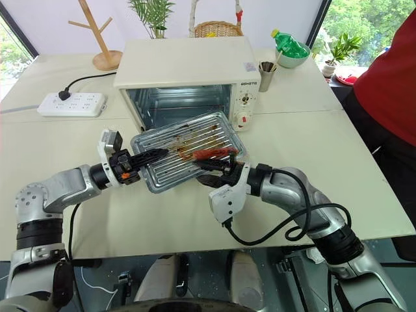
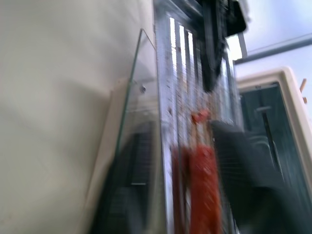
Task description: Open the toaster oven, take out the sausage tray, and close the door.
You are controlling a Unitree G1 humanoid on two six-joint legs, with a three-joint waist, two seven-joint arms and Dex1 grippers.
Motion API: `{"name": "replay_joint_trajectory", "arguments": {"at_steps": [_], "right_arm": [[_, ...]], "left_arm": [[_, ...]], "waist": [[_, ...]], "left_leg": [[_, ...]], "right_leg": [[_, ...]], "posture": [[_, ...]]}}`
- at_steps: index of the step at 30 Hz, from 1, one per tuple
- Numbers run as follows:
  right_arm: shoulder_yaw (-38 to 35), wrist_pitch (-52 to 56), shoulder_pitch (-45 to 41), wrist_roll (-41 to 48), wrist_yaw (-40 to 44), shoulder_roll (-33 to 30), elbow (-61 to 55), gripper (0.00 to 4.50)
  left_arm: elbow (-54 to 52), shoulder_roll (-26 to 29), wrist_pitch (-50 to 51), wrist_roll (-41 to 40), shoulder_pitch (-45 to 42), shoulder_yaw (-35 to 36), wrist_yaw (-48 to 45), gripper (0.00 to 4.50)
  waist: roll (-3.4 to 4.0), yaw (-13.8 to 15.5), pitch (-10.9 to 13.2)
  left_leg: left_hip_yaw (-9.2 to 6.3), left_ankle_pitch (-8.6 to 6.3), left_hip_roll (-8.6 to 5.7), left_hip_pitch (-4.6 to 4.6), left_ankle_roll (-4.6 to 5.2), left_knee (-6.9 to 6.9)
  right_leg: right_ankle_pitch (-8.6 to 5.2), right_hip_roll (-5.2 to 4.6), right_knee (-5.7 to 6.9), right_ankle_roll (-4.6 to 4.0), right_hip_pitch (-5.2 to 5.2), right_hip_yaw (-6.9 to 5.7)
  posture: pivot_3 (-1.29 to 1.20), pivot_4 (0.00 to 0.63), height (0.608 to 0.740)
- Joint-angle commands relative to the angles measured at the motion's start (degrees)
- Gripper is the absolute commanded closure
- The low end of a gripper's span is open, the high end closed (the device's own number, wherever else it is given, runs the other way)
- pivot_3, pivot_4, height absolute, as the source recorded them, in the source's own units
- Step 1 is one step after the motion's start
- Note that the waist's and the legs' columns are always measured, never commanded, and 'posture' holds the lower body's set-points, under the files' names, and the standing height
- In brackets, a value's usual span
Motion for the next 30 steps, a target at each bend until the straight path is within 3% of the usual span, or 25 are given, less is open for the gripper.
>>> {"name": "replay_joint_trajectory", "arguments": {"at_steps": [1,11,17,22,25,30], "right_arm": [[-2.9,1.3,1.5,3.8,1.4,-1.4,-4.7,0.91],[-15.8,12.1,15.6,23.8,6.8,-8.7,-10.8,0.91],[-21.2,21.4,13.8,26.2,3.8,-6.5,2.6,0.91],[-20.0,21.5,9.8,24.6,3.4,-4.7,13.6,0.91],[-18.2,19.5,8.1,23.5,3.9,-3.6,18.8,1.77],[-15.3,16.2,5.6,21.9,4.6,-1.8,23.8,4.25]], "left_arm": [[-3.1,-0.1,-0.4,-1.6,1.8,0.7,-1.4,4.50],[-9.3,1.6,-1.9,-1.6,10.8,8.0,-5.9,4.50],[-15.9,4.3,-3.8,-1.6,22.7,18.7,-12.8,4.50],[-22.8,0.4,-9.6,-1.6,32.2,24.6,-13.8,4.50],[-26.9,-3.5,-14.0,-1.6,37.0,27.1,-13.3,4.50],[-32.3,-8.4,-20.4,-1.6,44.9,31.1,-13.9,4.50]], "waist": [[0.00,0.0,0.0],[-0.01,1.0,0.0],[-0.04,0.9,0.0],[-0.02,1.2,0.0],[-0.04,1.2,-0.1],[-0.02,1.1,-0.1]], "left_leg": [[-0.01,0.00,0.00,0.00,0.00,0.00],[0.04,0.00,0.04,0.02,0.00,0.00],[0.13,-0.01,0.12,0.06,0.00,-0.02],[0.13,-0.01,0.19,0.04,0.00,-0.04],[0.13,-0.02,0.18,0.00,-0.01,-0.04],[0.16,-0.02,0.18,0.00,0.00,-0.04]], "right_leg": [[0.00,0.00,0.00,0.00,0.00,0.00],[-0.08,0.00,-0.07,-0.14,0.04,0.00],[-0.18,-0.03,-0.13,-0.32,0.03,0.02],[-0.22,-0.06,-0.16,-0.40,0.00,0.01],[-0.22,-0.14,-0.21,-0.40,0.01,0.01],[-0.22,-0.08,-0.25,-0.40,0.00,0.02]], "posture": [[0.00,0.150,0.740],[0.00,0.150,0.740],[0.00,0.150,0.740],[0.00,0.150,0.740],[0.00,0.150,0.740],[0.00,0.150,0.740]]}}
